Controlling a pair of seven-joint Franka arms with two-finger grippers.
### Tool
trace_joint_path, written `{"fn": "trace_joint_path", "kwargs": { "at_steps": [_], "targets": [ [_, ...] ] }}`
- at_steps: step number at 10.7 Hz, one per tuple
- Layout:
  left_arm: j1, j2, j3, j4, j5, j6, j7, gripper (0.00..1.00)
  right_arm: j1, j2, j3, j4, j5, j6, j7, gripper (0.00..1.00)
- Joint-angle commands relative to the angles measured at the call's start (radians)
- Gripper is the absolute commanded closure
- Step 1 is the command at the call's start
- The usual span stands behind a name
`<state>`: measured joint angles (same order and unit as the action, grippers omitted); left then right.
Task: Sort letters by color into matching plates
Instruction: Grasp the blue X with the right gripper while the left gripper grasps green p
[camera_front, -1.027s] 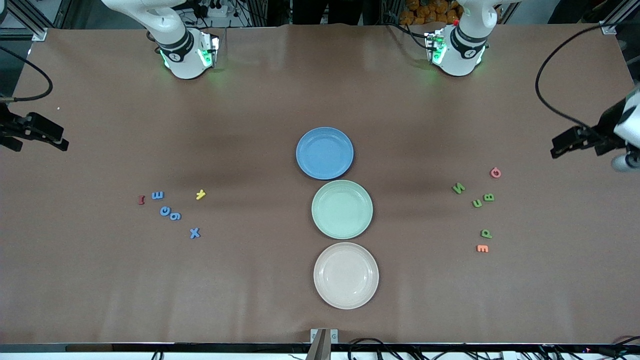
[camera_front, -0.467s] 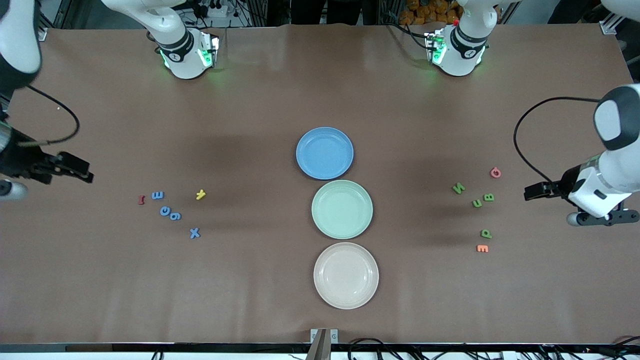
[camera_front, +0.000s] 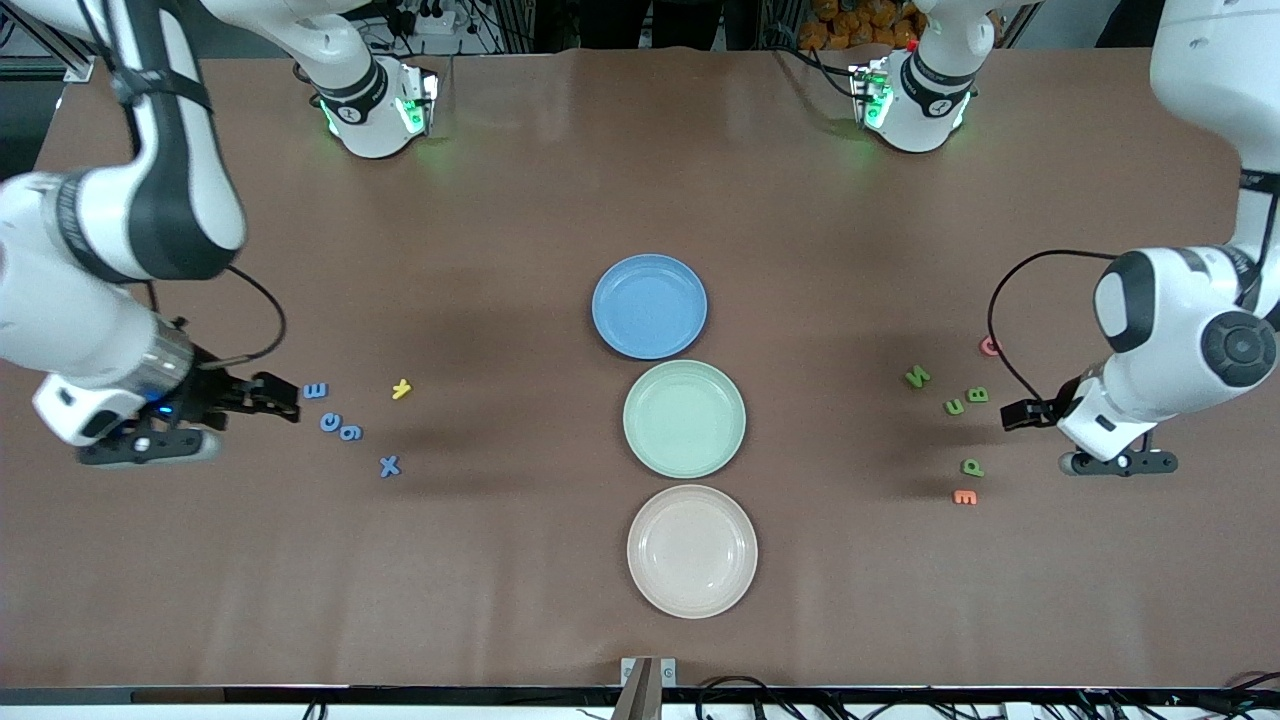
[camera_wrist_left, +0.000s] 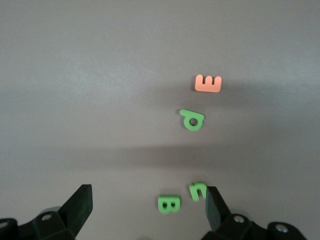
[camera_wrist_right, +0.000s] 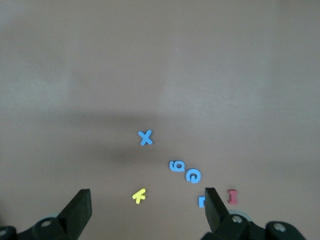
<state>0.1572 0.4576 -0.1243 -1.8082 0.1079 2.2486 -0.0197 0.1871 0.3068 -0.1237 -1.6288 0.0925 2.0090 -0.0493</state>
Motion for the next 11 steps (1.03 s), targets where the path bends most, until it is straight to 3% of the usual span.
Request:
{"fn": "trace_joint_path", "kwargs": {
  "at_steps": [1, 4, 11],
  "targets": [
    [0.004, 0.082, 0.000, 0.016, 0.032, 0.110, 0.003, 0.00, 0.003, 0.009, 0.051, -0.169, 0.004, 0.204, -0.007, 0.00],
    [-0.008, 0.160, 0.000, 0.023, 0.032, 0.215, -0.026, 0.02, 0.032, 0.109, 0.065, -0.180, -0.022, 0.282, -0.018, 0.00],
    [-0.031, 0.225, -0.002, 0.070, 0.027, 0.244, -0.054, 0.12, 0.026, 0.270, 0.067, -0.180, -0.060, 0.491, -0.070, 0.00]
  ]
}}
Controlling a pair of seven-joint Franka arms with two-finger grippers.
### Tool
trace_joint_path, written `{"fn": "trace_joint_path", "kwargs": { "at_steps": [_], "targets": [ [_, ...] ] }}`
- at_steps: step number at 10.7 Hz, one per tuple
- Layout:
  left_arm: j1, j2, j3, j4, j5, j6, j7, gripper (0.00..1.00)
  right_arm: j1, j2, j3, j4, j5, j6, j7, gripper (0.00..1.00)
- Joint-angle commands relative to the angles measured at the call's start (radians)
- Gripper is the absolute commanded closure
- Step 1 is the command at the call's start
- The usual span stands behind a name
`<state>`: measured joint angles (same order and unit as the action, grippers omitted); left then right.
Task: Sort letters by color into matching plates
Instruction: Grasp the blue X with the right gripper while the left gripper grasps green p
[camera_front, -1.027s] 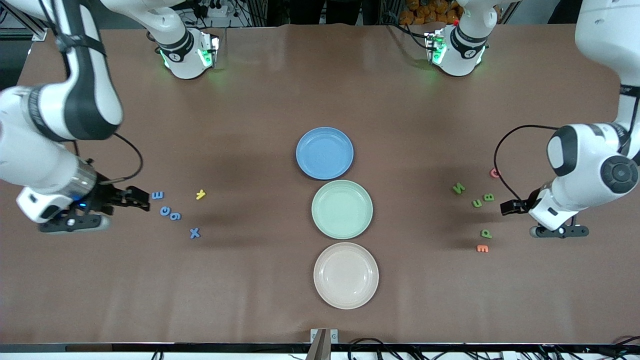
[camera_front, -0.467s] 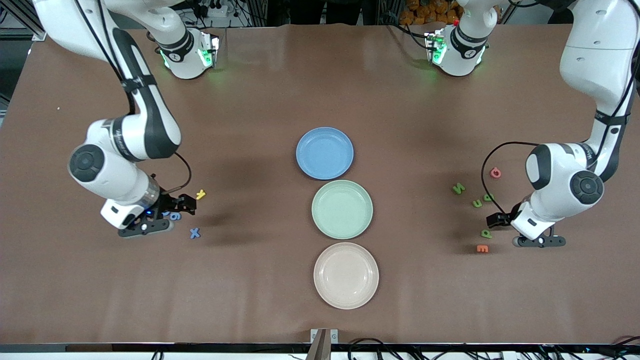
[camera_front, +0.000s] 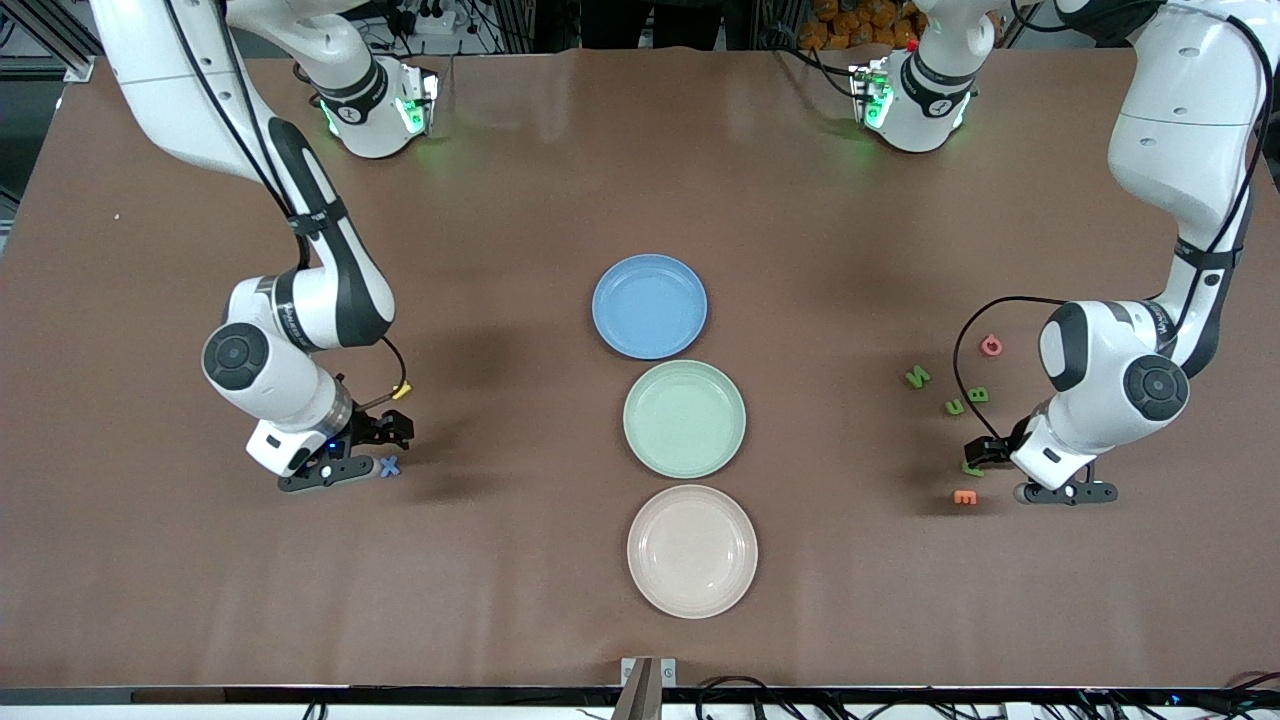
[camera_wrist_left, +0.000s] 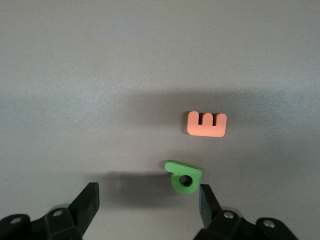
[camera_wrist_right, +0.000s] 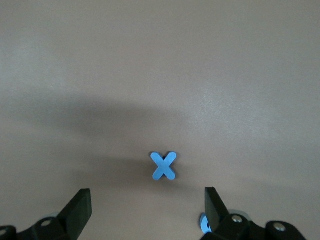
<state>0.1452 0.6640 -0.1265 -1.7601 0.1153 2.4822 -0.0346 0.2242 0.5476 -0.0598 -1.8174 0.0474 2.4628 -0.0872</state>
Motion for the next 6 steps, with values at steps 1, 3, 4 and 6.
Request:
{"fn": "trace_joint_path", "kwargs": {
  "at_steps": [1, 3, 4, 6],
  "targets": [
    [-0.032, 0.023, 0.001, 0.024, 0.023, 0.011, -0.056, 0.13, -0.011, 0.046, 0.003, 0.009, -0.017, 0.057, -0.040, 0.00],
    [-0.032, 0.031, 0.001, 0.025, 0.026, 0.012, -0.057, 0.16, -0.016, 0.093, 0.003, 0.009, -0.030, 0.134, -0.040, 0.00],
    [-0.032, 0.035, 0.001, 0.030, 0.027, 0.012, -0.057, 0.16, -0.016, 0.110, 0.003, 0.007, -0.031, 0.169, -0.040, 0.00],
    [-0.032, 0.043, 0.002, 0.030, 0.029, 0.035, -0.056, 0.18, -0.019, 0.117, 0.003, 0.001, -0.053, 0.174, -0.040, 0.00]
  ]
}}
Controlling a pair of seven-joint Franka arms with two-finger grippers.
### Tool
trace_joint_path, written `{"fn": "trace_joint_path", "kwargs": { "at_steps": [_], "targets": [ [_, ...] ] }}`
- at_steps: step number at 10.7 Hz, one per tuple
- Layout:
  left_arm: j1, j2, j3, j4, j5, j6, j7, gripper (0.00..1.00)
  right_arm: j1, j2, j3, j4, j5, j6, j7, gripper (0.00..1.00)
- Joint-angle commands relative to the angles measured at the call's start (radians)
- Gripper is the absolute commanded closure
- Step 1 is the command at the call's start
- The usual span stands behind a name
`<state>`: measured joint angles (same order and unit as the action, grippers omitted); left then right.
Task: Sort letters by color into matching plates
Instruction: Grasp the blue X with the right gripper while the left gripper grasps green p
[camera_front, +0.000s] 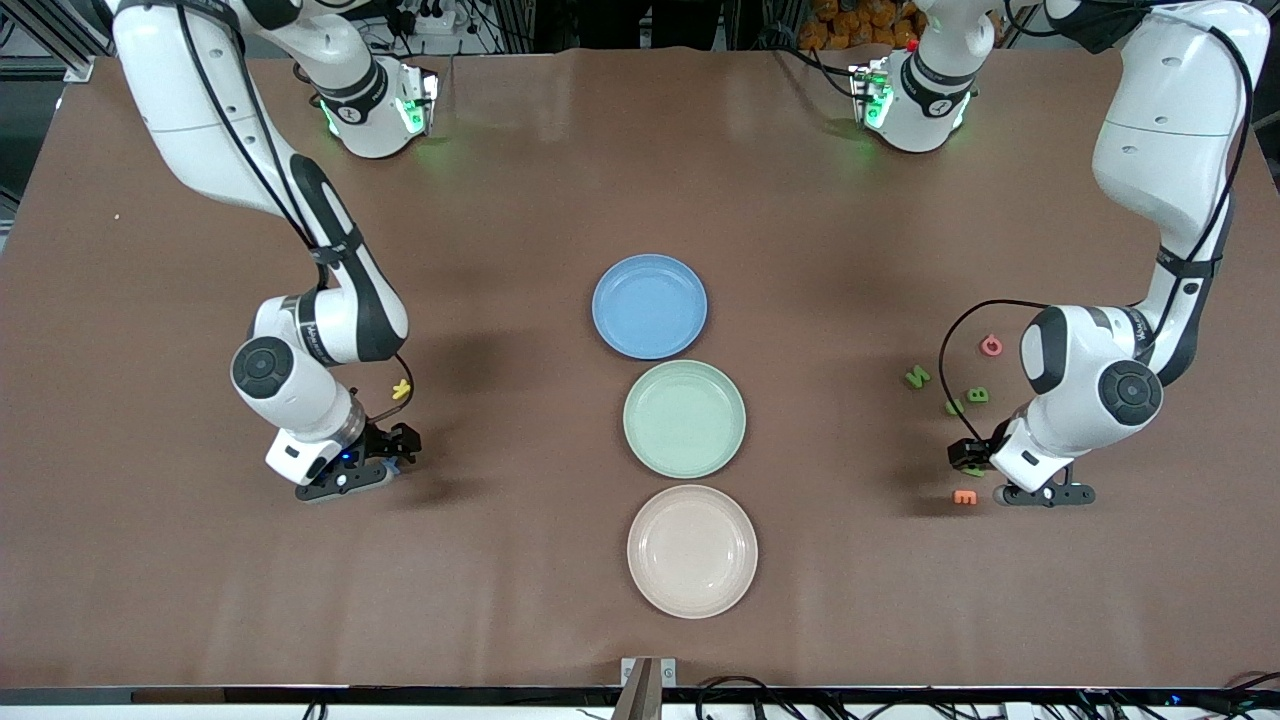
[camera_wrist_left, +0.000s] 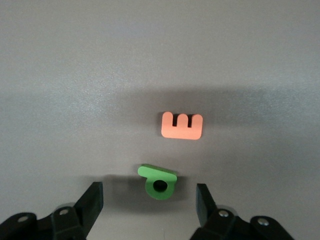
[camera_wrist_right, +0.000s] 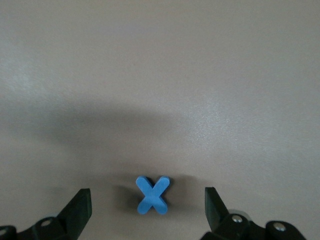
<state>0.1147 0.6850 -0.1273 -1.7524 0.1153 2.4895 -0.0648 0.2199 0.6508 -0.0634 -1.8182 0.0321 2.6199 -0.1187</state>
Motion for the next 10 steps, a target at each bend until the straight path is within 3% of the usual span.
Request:
{"fn": "trace_joint_path", "kwargs": {
  "at_steps": [1, 2, 4, 10],
  "targets": [
    [-0.001, 0.024, 0.003, 0.022, 0.029, 0.029, -0.024, 0.19, -0.022, 0.024, 0.008, 0.000, -0.052, 0.028, -0.009, 0.00],
    [-0.001, 0.025, 0.003, 0.022, 0.030, 0.029, -0.023, 0.21, -0.022, 0.030, 0.007, -0.003, -0.060, 0.051, -0.009, 0.00],
    [-0.001, 0.033, 0.003, 0.025, 0.029, 0.029, -0.024, 0.21, -0.024, 0.032, 0.008, -0.001, -0.077, 0.051, -0.009, 0.17],
    [-0.001, 0.042, 0.003, 0.028, 0.030, 0.040, -0.024, 0.32, -0.017, 0.040, 0.007, 0.000, -0.089, 0.057, -0.006, 0.48]
  ]
}}
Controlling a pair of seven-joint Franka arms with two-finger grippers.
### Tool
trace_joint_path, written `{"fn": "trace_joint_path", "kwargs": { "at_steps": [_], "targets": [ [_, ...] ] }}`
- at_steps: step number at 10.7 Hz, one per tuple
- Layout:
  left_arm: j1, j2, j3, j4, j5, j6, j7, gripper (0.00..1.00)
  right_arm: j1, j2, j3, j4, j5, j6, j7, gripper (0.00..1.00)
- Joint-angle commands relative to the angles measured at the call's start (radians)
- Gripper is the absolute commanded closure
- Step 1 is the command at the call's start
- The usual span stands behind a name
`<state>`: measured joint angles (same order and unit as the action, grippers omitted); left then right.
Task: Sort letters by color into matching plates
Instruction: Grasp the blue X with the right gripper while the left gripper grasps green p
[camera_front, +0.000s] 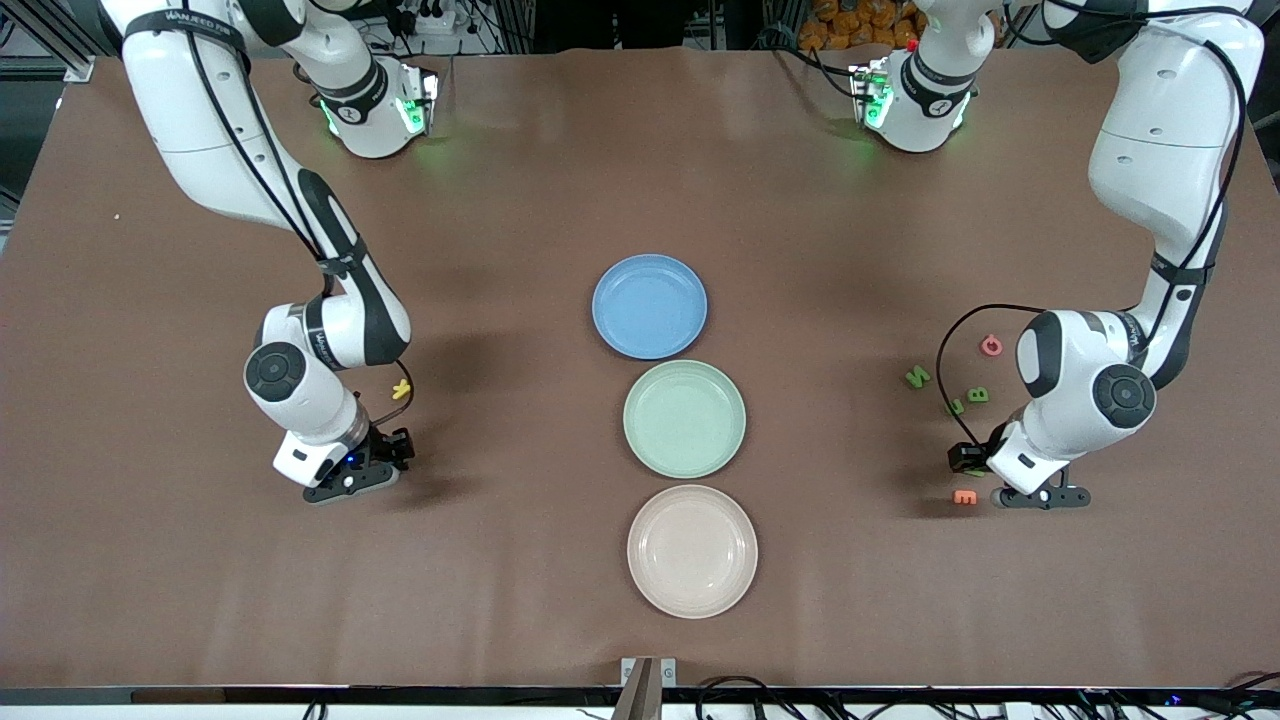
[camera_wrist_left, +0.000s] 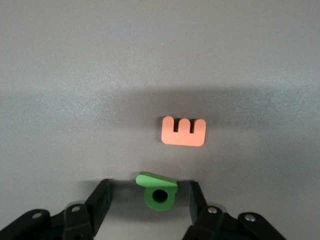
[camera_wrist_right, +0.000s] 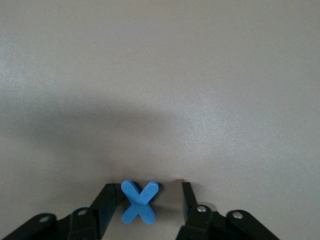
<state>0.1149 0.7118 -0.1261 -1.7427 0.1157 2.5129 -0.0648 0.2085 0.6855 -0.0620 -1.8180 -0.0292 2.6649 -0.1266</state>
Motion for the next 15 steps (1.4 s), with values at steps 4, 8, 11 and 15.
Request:
{"fn": "trace_joint_path", "kwargs": {
  "at_steps": [4, 8, 11, 15],
  "targets": [
    [-0.003, 0.021, 0.002, 0.028, 0.030, 0.017, -0.023, 0.42, -0.001, 0.005, 0.005, -0.001, -0.028, 0.012, 0.010, 0.69],
    [-0.004, 0.023, 0.002, 0.031, 0.045, 0.017, -0.023, 0.58, 0.000, 0.003, 0.007, 0.002, -0.028, 0.004, 0.010, 0.80],
    [-0.006, 0.020, 0.002, 0.029, 0.042, 0.017, -0.027, 1.00, -0.003, -0.027, 0.007, 0.006, -0.026, -0.043, 0.008, 0.82],
    [-0.032, 0.003, 0.002, 0.038, 0.042, 0.001, -0.073, 1.00, -0.006, -0.082, 0.005, 0.008, -0.018, -0.135, 0.013, 0.83]
  ]
}}
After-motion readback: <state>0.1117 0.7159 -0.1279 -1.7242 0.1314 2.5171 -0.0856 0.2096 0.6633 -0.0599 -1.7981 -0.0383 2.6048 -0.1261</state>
